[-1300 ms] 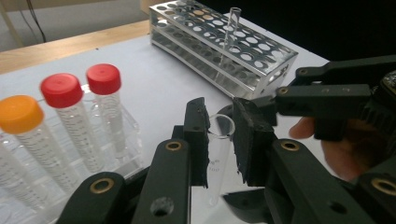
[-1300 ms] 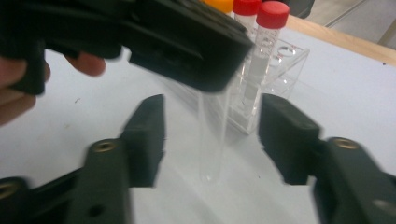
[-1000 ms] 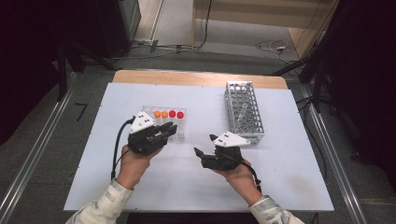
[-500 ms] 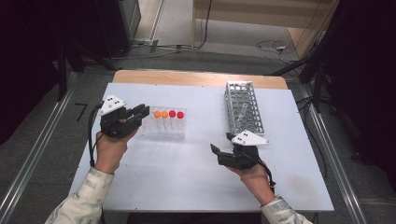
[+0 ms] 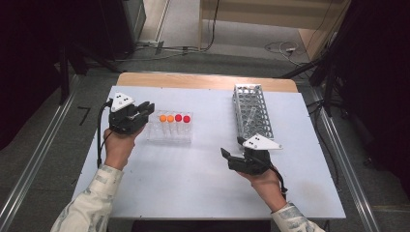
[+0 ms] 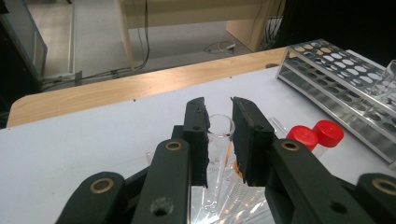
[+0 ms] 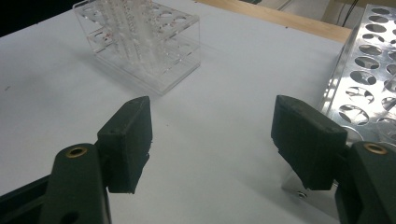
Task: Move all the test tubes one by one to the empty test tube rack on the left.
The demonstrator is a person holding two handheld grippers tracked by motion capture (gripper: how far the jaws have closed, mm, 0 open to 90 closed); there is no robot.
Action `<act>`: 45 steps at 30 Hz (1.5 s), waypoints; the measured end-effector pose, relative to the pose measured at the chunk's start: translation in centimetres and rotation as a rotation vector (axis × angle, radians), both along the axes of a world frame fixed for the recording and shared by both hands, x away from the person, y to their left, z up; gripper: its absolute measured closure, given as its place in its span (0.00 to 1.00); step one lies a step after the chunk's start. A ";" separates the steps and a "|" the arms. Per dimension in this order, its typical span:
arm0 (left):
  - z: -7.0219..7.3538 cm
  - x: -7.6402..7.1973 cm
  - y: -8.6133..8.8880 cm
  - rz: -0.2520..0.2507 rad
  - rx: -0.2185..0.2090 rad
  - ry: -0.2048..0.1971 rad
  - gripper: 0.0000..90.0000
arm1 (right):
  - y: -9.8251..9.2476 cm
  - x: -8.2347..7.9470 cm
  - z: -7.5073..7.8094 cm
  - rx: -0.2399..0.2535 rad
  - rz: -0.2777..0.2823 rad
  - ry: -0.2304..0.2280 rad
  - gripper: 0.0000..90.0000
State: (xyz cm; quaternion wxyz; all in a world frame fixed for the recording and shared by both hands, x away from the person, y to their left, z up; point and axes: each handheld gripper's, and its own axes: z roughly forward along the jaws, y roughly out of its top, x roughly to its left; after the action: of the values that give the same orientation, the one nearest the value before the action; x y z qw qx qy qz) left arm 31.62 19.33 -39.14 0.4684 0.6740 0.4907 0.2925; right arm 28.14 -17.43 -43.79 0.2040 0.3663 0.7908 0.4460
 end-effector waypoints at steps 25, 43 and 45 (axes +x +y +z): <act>-2.6 0.0 -1.2 0.002 0.050 0.033 0.79 | 0.0 0.0 -0.1 -0.002 -0.005 0.003 0.31; -1.7 -2.9 -1.8 -0.017 -0.094 0.029 0.25 | -2.9 5.2 0.5 0.023 -0.303 -0.049 0.47; -1.7 -3.0 -1.8 -0.029 -0.106 0.032 0.25 | -3.0 6.1 0.5 0.024 -0.335 -0.059 0.50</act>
State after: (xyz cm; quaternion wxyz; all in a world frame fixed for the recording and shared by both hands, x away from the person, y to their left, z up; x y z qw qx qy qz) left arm 28.63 17.53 -40.84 0.4998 0.6597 0.5033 0.2485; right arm 34.25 -20.41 -43.32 0.2944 0.4820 0.7068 0.4259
